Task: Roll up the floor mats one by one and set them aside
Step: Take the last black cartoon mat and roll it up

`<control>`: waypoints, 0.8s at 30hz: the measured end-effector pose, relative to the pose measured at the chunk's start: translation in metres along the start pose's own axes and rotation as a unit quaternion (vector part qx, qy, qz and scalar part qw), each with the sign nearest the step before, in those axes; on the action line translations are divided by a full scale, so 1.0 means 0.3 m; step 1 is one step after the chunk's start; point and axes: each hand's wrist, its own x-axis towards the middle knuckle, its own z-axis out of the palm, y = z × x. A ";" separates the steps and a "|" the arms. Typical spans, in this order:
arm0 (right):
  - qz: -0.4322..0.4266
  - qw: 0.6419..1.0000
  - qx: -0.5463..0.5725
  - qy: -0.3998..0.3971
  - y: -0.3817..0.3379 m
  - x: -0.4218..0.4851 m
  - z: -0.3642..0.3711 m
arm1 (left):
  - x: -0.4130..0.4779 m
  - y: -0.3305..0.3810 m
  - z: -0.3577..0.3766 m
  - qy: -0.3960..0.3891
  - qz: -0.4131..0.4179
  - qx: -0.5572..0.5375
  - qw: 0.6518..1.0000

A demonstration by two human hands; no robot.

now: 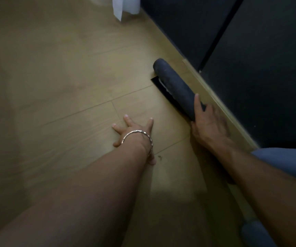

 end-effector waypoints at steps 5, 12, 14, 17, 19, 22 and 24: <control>-0.008 0.999 -0.032 0.039 0.024 0.083 -0.031 | 0.002 0.006 -0.009 0.000 0.003 0.010 1.000; -0.059 0.995 -0.024 0.082 -0.046 0.166 -0.085 | 0.000 0.008 -0.011 -0.004 0.005 0.011 1.000; -0.071 0.992 -0.014 0.106 -0.072 0.175 -0.089 | -0.004 0.009 -0.014 -0.008 0.002 0.007 1.000; -0.085 0.991 -0.007 0.106 -0.079 0.185 -0.077 | 0.000 0.010 -0.013 -0.007 0.001 0.016 1.000; -0.078 0.992 -0.006 0.094 -0.049 0.188 -0.066 | 0.003 0.011 -0.012 -0.004 0.000 0.025 1.000; -0.041 0.997 -0.014 0.059 0.022 0.185 -0.047 | 0.006 0.010 -0.013 -0.008 -0.001 0.019 1.000; -0.006 0.999 -0.016 0.033 0.074 0.188 -0.039 | 0.005 0.009 -0.016 -0.011 0.001 0.015 1.000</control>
